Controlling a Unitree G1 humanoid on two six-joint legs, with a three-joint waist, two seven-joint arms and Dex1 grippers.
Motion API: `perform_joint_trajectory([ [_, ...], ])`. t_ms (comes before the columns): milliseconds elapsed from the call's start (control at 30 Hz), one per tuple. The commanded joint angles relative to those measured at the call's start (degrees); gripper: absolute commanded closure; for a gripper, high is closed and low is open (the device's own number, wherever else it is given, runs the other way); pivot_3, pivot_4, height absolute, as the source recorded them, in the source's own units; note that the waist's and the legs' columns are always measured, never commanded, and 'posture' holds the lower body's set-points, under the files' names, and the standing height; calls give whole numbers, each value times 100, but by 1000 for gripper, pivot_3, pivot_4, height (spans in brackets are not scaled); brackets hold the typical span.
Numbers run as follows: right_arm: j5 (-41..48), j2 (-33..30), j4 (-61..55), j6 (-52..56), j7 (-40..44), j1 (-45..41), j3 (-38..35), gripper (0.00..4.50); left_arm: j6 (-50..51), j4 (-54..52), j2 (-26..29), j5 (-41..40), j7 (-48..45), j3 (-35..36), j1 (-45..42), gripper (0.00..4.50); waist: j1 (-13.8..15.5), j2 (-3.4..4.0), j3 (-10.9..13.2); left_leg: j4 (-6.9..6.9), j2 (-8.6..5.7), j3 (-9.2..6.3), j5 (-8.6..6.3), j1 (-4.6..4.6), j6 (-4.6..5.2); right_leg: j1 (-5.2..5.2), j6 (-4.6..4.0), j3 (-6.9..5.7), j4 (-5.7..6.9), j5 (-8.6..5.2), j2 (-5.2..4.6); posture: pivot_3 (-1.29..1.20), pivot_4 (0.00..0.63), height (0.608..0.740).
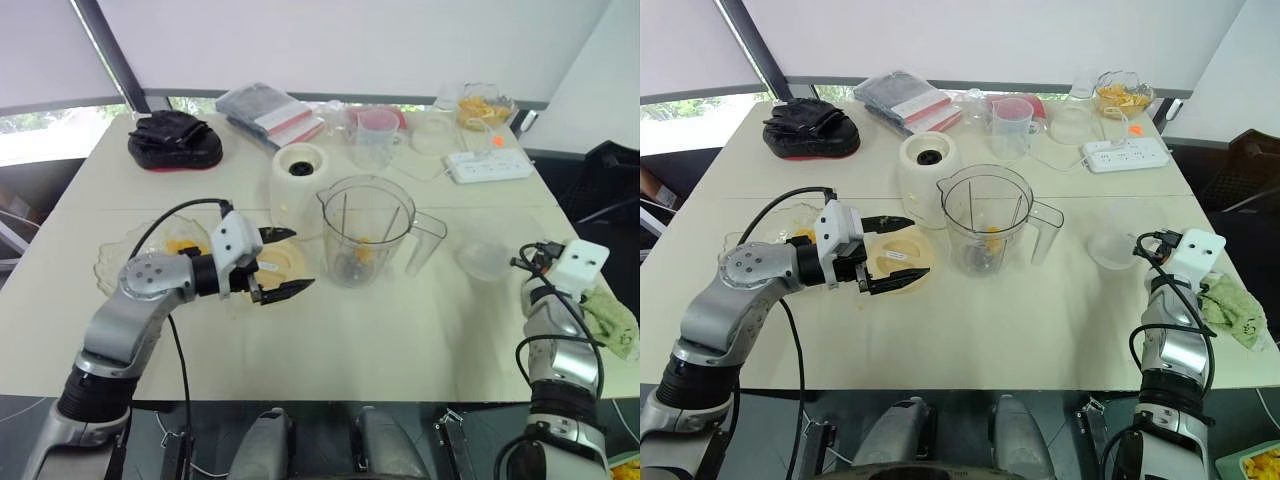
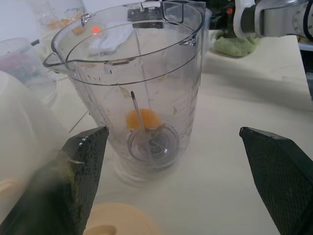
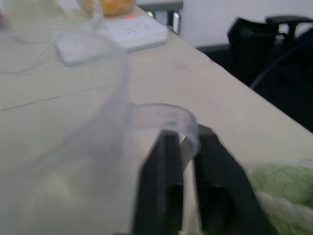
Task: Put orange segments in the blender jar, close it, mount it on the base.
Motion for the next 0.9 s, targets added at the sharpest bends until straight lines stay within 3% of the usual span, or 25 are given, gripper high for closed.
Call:
perform_joint_trajectory([
  [33, -74, -116, -12, -22, -84, 93, -54, 4463, -106, -180, 70, -10, 52, 63, 18, 0, 39, 0, 0, 0, 0, -4, 0, 4, 0, 7, 0, -3, -2, 0, 0, 0, 150, 740],
  [267, 63, -76, -401, 56, -121, 147, -96, 4463, -130, -132, 91, -18, 76, 61, -4, 0, 5, 1, 0, -1, 0, -3, 0, 4, 1, 7, 0, -2, -6, 0, 0, 0, 150, 740],
  [467, 402, -36, -1496, 616, -348, -80, -188, 4463, 21, 11, -88, -252, 172, 184, -124, 0, 4, 7, 4, -2, 0, -3, 0, 0, 1, 2, 0, -1, -6, 0, -1, 0, 150, 740],
  [567, 568, -93, -1884, 924, -457, -361, -201, 4463, 208, 177, -353, -567, 380, 400, -264, 0, 2, 12, 7, -3, 0, -2, 0, -1, 1, 0, 0, -1, -6, 0, -1, 0, 150, 740],
  [900, 1011, -611, -2664, 2129, -151, -1574, 114, 4463, -95, 378, -417, -584, 328, 367, -273, 0, -9, 21, 12, -10, 0, 0, 0, -12, 1, -15, 0, 1, -7, 0, -2, 0, 150, 740],
])
